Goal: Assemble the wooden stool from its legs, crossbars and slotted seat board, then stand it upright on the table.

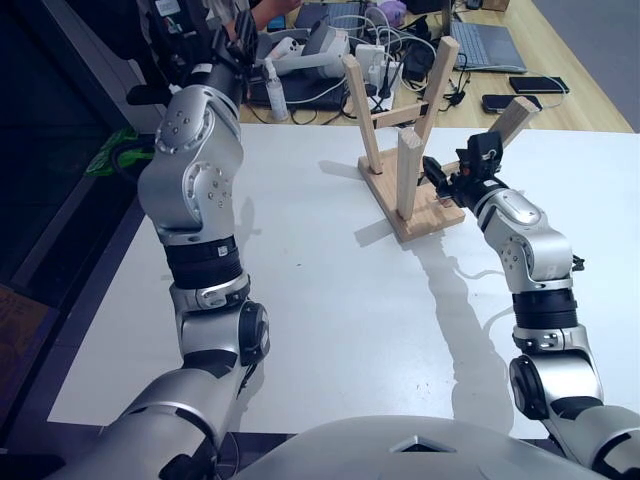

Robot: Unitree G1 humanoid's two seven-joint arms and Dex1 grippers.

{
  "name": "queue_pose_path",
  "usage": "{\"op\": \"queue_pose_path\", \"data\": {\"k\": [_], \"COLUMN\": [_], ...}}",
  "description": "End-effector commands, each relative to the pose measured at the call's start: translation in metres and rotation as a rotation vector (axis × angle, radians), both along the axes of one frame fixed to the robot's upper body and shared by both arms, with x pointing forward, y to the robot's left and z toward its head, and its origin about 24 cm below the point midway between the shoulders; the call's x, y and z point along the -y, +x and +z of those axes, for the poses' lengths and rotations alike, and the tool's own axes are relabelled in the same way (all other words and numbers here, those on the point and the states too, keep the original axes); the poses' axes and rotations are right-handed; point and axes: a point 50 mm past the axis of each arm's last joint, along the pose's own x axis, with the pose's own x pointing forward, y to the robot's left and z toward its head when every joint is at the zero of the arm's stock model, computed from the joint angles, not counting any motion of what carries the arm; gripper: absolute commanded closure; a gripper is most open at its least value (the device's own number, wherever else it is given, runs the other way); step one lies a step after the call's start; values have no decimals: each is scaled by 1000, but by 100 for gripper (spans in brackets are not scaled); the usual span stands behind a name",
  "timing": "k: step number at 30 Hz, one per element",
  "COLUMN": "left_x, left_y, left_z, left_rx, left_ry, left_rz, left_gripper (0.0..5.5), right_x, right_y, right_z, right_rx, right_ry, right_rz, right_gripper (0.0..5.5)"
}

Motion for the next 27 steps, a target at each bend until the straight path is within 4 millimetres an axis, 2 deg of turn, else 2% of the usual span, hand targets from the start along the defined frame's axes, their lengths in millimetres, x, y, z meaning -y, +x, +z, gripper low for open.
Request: {"op": "queue_pose_path", "data": {"k": [1,4,6,9,11,13,15,20,22,24,27], "left_x": [-2,-4,-4,-2,-1,3,7,11,17,22,27], "left_y": [0,0,1,1,1,0,-4,-43,-57,-63,-60], "left_z": [5,5,4,5,5,1,-12,-75,-90,-96,-92], "left_rx": [13,14,13,19,20,12,-8,-100,-132,-145,-135], "left_ry": [11,7,5,3,0,4,64,233,233,221,217], "left_rz": [13,22,26,28,27,16,5,-22,-43,-51,-55], "left_gripper": [331,331,331,331,331,331,331,331,331,331,331], "right_x": [1,15,22,14,5,-6,-17,-35,-37,-38,-42], "right_y": [1,2,-5,-24,-38,-51,-60,-70,-70,-67,-63], "right_z": [9,50,75,104,110,107,95,71,65,60,53], "right_rx": [20,192,288,382,396,380,343,281,265,248,228], "right_ry": [72,189,273,350,364,354,318,266,250,229,200], "right_rz": [-21,-74,-87,25,114,195,244,279,272,257,246], "right_gripper": [182,182,182,182,182,182,182,182,182,182,182]}}
